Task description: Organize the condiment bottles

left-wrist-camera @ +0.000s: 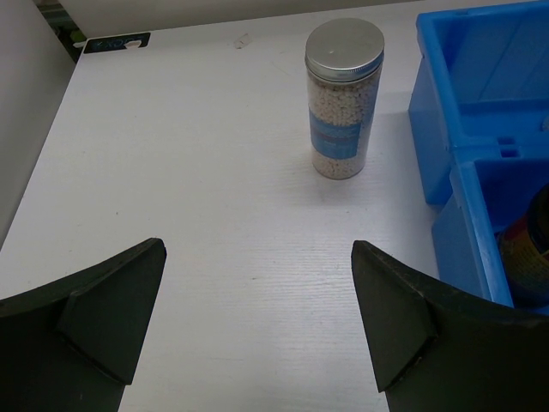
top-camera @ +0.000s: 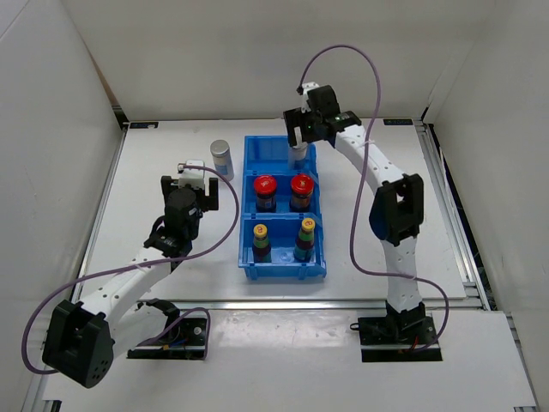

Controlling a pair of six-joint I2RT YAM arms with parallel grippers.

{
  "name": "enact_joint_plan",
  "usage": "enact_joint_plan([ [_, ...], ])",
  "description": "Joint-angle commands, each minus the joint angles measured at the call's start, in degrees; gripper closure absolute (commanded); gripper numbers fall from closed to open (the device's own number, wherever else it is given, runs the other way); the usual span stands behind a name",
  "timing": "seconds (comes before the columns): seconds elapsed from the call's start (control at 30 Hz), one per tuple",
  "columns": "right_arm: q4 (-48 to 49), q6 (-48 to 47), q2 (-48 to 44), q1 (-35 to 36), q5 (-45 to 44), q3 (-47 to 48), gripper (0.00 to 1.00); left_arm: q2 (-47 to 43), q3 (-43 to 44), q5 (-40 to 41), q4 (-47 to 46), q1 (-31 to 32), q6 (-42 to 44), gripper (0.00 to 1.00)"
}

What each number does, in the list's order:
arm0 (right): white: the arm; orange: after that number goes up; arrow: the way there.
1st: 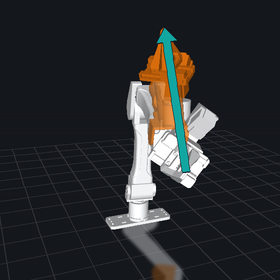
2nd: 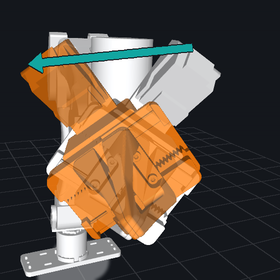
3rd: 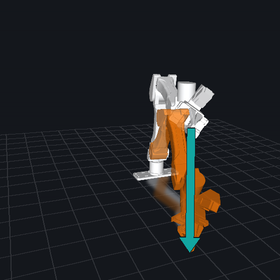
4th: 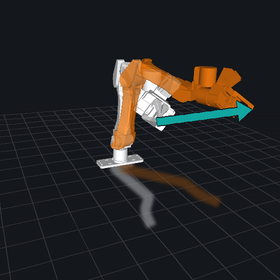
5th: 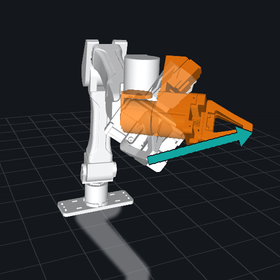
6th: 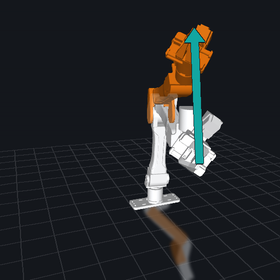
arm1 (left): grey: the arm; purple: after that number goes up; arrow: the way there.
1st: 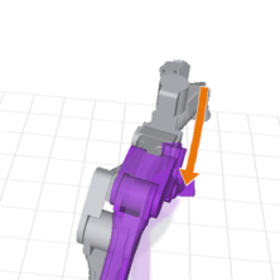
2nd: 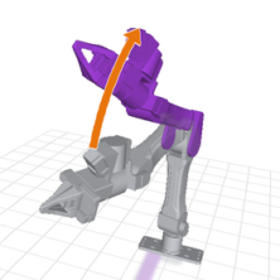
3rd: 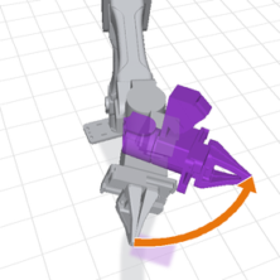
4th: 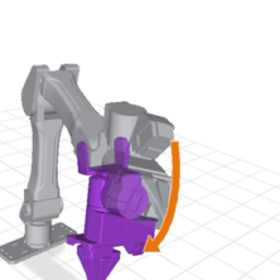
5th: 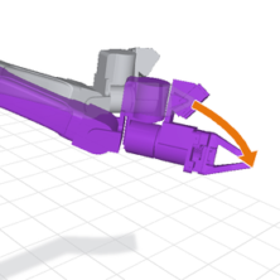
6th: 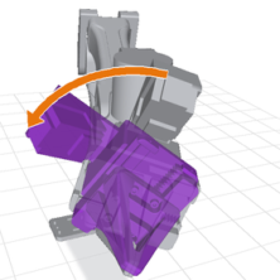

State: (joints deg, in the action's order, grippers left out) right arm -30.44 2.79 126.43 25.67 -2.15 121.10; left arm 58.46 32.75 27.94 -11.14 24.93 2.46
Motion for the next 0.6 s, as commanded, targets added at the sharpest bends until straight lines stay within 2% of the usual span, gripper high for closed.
enact_joint_plan([
  [0.0,-0.8,1.6,-11.3,0.3,-6.5,2.4,0.00,-0.4,1.5,1.8,0.1,0.2,-0.6,0.00],
  [0.1,-0.2,3.0,-22.4,0.3,-9.4,-5.4,0.00,-1.1,2.8,1.7,3.4,0.2,-1.8,0.00],
  [0.13,2.9,3.0,-25.8,0.3,-9.9,-14.0,0.00,-1.1,4.1,-2.2,5.1,-2.1,-3.5,0.00],
  [0.2,7.0,3.6,-35.9,0.3,-10.7,-22.9,0.00,-1.1,9.2,-10.6,9.4,-5.9,-8.5,0.00],
  [0.23,7.8,3.6,-38.9,0.3,-11.5,-30.4,0.00,0.2,10.9,-17.9,9.9,-9.2,-10.0,0.00],
  [0.27,7.8,5.2,-44.2,0.3,-11.5,-33.5,0.00,1.3,14.3,-20.6,9.9,-10.2,-11.9,0.00],
  [0.33,6.2,6.8,-49.0,0.3,-10.8,-38.6,0.00,4.1,17.9,-26.6,9.9,-11.7,-12.5,0.00],
  [0.4,5.1,8.7,-55.0,0.3,-9.3,-45.5,0.00,10.3,24.1,-29.5,10.8,-13.5,-13.3,0.00],
  [0.57,0.7,10.0,-64.6,0.3,-4.2,-54.7,0.00,26.2,35.2,-36.2,9.8,-15.3,-14.7,0.00],
])
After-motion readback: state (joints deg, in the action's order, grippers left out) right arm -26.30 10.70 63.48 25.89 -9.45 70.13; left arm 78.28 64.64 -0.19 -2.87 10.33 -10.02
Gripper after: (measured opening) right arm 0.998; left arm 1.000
